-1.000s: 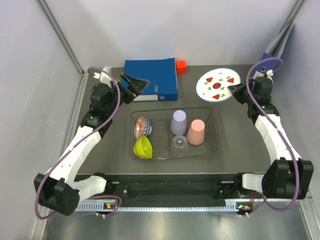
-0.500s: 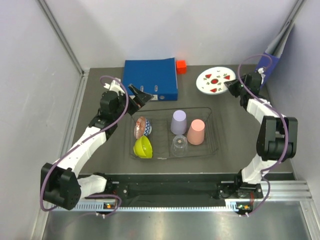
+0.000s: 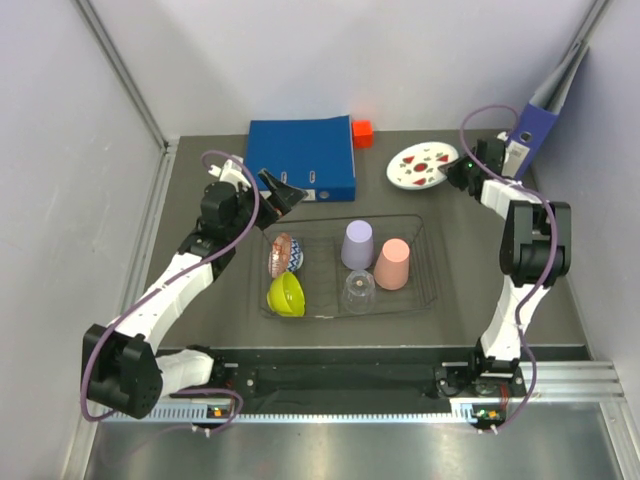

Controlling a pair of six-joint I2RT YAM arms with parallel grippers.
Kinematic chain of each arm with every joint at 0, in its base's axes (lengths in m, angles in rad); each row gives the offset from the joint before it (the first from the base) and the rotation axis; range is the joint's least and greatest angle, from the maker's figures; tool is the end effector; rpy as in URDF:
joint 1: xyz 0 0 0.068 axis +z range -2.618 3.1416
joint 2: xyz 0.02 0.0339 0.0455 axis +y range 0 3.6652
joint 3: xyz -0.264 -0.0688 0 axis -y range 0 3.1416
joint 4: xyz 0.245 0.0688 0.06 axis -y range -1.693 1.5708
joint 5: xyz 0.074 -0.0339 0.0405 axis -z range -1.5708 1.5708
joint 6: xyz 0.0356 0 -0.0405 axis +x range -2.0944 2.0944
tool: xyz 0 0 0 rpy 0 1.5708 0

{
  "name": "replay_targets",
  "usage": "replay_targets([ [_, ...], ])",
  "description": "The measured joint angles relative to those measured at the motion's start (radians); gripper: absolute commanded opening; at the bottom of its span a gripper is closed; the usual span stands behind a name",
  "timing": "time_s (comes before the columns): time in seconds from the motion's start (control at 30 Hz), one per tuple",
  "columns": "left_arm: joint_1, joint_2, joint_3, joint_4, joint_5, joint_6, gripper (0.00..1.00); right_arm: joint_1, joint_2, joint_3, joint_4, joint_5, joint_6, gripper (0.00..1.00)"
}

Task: Unload the mixed dishes from the dish rack
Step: Place the plate at the center of the board.

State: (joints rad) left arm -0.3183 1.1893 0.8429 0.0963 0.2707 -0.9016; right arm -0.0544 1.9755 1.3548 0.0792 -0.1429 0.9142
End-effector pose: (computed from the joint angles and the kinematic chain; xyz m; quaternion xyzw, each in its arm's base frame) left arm 0.2605 -0.0959 0.3050 -0.1457 0.7733 -0.4355 0.4371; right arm 0.4514 -0.0195 0.2062 0.3731 0.7848 0.2611 0.4204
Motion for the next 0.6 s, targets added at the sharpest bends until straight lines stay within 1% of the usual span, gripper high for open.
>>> replay_targets([
  [0.2, 0.0, 0.0, 0.0, -0.006, 0.0, 0.014, 0.99, 0.01, 0.075, 0.031, -0.036, -0.017, -0.006, 0.0],
  [0.33, 0.0, 0.003, -0.003, -0.006, 0.001, 0.014, 0.99, 0.022, 0.083, 0.055, -0.046, -0.012, -0.029, 0.0],
  [0.37, 0.0, 0.005, -0.003, -0.006, 0.001, 0.014, 0.99, 0.024, 0.083, 0.055, -0.047, -0.012, -0.031, 0.03],
  [0.43, 0.0, 0.015, -0.003, -0.006, 0.002, 0.014, 0.99, 0.028, 0.083, 0.055, -0.049, -0.013, -0.032, 0.14],
  [0.47, 0.0, 0.018, -0.004, -0.006, 0.002, 0.014, 0.99, 0.029, 0.083, 0.055, -0.049, -0.013, -0.032, 0.23],
  [0.5, 0.0, 0.02, -0.005, -0.006, 0.002, 0.014, 0.99, 0.031, 0.083, 0.055, -0.049, -0.014, -0.032, 0.29],
  [0.57, 0.0, 0.02, -0.011, -0.006, 0.002, 0.014, 0.99, 0.033, 0.083, 0.053, -0.05, -0.017, -0.035, 0.37],
  [0.6, 0.0, 0.02, -0.014, -0.006, 0.003, 0.014, 0.99, 0.034, 0.083, 0.052, -0.054, -0.018, -0.039, 0.39],
])
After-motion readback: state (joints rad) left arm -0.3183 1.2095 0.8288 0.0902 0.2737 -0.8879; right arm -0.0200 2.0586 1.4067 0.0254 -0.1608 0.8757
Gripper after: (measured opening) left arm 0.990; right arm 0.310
